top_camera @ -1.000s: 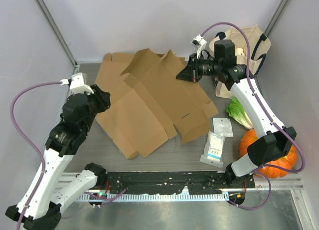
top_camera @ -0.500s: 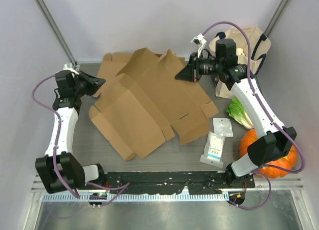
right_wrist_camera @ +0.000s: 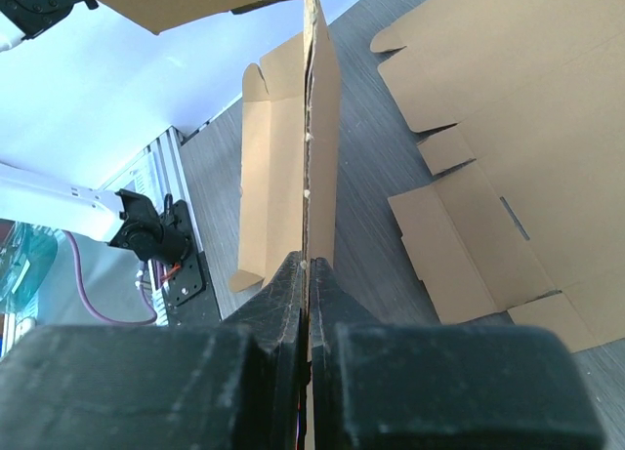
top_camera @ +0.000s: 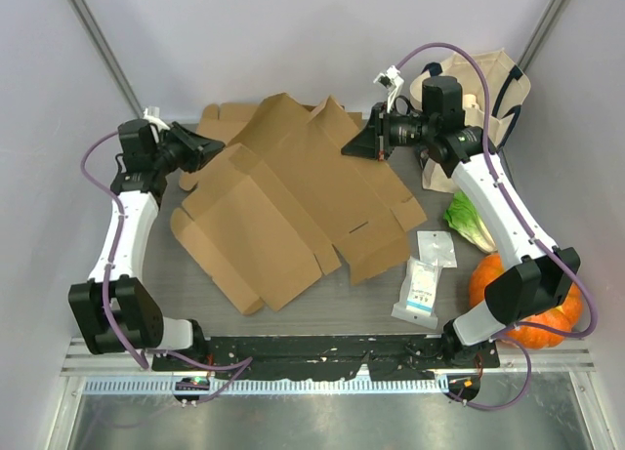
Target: Fold the paper box
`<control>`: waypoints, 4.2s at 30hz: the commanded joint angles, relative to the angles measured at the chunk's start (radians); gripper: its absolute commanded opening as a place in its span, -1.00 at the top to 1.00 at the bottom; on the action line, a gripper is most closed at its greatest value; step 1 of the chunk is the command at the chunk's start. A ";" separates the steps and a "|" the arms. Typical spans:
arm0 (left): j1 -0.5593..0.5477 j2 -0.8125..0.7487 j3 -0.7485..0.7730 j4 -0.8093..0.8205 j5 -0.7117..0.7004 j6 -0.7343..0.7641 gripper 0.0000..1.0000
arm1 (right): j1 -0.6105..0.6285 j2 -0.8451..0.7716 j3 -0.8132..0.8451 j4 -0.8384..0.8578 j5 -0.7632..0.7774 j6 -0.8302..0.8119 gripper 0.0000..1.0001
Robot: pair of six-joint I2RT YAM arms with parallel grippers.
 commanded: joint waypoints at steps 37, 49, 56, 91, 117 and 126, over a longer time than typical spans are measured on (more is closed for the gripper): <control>-0.265 -0.042 -0.204 0.127 -0.318 0.083 0.34 | 0.032 -0.096 -0.167 0.364 -0.092 0.235 0.99; -0.349 -0.473 -0.164 -0.069 -0.223 0.396 -0.55 | 0.038 -0.025 -0.047 0.020 0.083 -0.043 0.99; -0.562 -0.319 0.170 -0.216 -0.290 0.625 -1.00 | 0.058 -0.013 -0.004 -0.092 0.121 -0.153 0.99; -0.946 -0.016 0.387 -0.239 -0.948 1.009 -0.29 | 0.214 0.119 0.227 -0.314 0.310 -0.244 0.99; -0.562 0.087 0.647 -0.484 0.224 1.123 -0.19 | 0.227 0.223 0.393 -0.649 0.131 -0.655 0.99; -0.562 0.193 0.723 -0.581 0.308 1.141 0.04 | 0.227 0.219 0.444 -0.673 0.095 -0.652 0.99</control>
